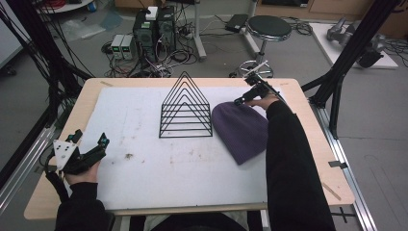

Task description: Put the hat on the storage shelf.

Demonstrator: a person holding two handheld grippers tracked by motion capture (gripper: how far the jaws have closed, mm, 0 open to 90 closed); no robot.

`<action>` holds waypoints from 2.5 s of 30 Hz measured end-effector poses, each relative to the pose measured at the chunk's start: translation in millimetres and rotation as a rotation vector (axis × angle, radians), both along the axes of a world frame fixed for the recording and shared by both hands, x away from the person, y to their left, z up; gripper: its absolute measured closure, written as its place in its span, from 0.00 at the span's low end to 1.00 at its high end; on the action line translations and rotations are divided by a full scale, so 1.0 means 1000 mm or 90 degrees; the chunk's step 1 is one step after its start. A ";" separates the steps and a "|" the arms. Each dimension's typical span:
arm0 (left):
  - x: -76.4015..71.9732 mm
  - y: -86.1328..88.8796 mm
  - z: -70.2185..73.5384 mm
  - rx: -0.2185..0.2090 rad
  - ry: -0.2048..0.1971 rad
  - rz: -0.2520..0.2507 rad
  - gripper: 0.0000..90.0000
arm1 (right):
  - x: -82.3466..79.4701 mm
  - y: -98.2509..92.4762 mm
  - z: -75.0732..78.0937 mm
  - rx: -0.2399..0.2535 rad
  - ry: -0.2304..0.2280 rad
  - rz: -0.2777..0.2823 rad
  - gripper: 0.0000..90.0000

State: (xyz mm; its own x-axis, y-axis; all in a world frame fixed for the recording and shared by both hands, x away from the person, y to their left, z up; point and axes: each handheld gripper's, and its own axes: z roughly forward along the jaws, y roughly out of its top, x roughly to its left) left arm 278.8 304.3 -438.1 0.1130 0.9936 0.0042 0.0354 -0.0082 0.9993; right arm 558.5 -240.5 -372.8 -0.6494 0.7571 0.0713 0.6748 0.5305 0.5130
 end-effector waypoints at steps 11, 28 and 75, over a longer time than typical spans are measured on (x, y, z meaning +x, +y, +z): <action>-0.001 0.001 0.000 0.005 0.003 -0.003 0.20 | 0.012 0.014 -0.041 -0.111 0.012 0.012 0.14; -0.002 0.001 -0.001 0.006 0.006 -0.003 0.20 | 0.016 0.009 -0.048 -0.055 0.052 0.035 0.33; -0.002 -0.003 0.001 -0.005 0.007 -0.010 0.20 | -0.074 -0.037 0.076 0.190 -0.200 0.036 0.86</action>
State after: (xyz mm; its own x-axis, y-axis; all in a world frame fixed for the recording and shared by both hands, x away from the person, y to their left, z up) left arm 277.0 301.5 -437.6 0.1291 0.9916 -0.0045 0.0469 -0.0015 0.9989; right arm 484.1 -277.8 -297.0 -0.7141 0.6961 0.0746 0.4362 0.3591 0.8250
